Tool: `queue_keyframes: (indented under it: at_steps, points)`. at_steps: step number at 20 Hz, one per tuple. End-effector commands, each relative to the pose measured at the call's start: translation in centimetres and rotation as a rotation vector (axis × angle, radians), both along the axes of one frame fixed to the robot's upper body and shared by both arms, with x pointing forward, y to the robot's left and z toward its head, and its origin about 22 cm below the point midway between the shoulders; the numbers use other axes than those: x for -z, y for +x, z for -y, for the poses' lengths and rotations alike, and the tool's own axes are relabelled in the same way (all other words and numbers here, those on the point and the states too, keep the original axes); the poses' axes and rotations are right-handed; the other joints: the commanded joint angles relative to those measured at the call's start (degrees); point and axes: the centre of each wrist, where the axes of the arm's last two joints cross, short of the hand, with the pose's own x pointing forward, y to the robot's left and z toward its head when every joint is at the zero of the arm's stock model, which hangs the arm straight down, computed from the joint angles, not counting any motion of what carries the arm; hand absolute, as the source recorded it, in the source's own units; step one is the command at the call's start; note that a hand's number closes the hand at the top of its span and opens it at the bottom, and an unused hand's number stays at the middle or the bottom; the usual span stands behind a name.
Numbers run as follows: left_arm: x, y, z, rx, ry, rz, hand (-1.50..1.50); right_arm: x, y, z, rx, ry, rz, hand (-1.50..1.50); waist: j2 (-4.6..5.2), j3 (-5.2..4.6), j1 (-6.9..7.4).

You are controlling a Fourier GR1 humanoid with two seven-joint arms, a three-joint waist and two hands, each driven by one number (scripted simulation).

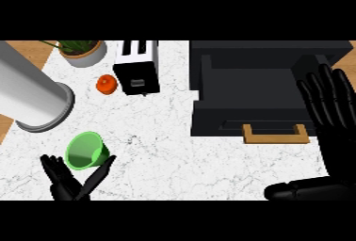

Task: Pick up the cup, place it into the drawer and close the drawer

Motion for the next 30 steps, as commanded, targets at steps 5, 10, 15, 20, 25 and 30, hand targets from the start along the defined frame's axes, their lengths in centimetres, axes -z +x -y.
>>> queue_keyframes:
  at_steps: [5,10,15,20,25,30]
  points:
    - [0.1,0.7,-1.3,0.020,-0.015,0.057,-1.50,-0.7,-0.4,0.0,0.003,-0.004,-0.022,-1.50,-0.03,0.00,0.03]
    - [1.0,0.6,0.4,0.030,-0.044,0.093,-1.50,-1.1,-0.2,-0.3,-0.008,0.002,0.006,-1.50,-0.03,0.00,0.03]
    - [0.2,2.4,-2.7,0.066,-0.095,0.118,-1.50,-1.4,1.6,-0.2,-0.002,-0.019,0.006,-1.50,0.00,0.01,0.20]
    - [1.4,3.3,0.2,0.140,-0.122,0.209,-1.50,-1.3,1.2,0.8,-0.002,-0.006,-0.008,-1.50,0.05,-0.02,-0.08]
    - [1.8,2.9,-1.1,0.183,-0.143,0.277,1.50,0.2,0.9,-1.2,-0.022,-0.020,-0.012,-1.50,0.03,-0.01,0.07]
    - [2.6,4.0,0.9,0.173,-0.075,0.307,1.50,-1.0,0.2,0.6,-0.002,-0.002,-0.009,-1.50,0.07,-0.03,-0.27]
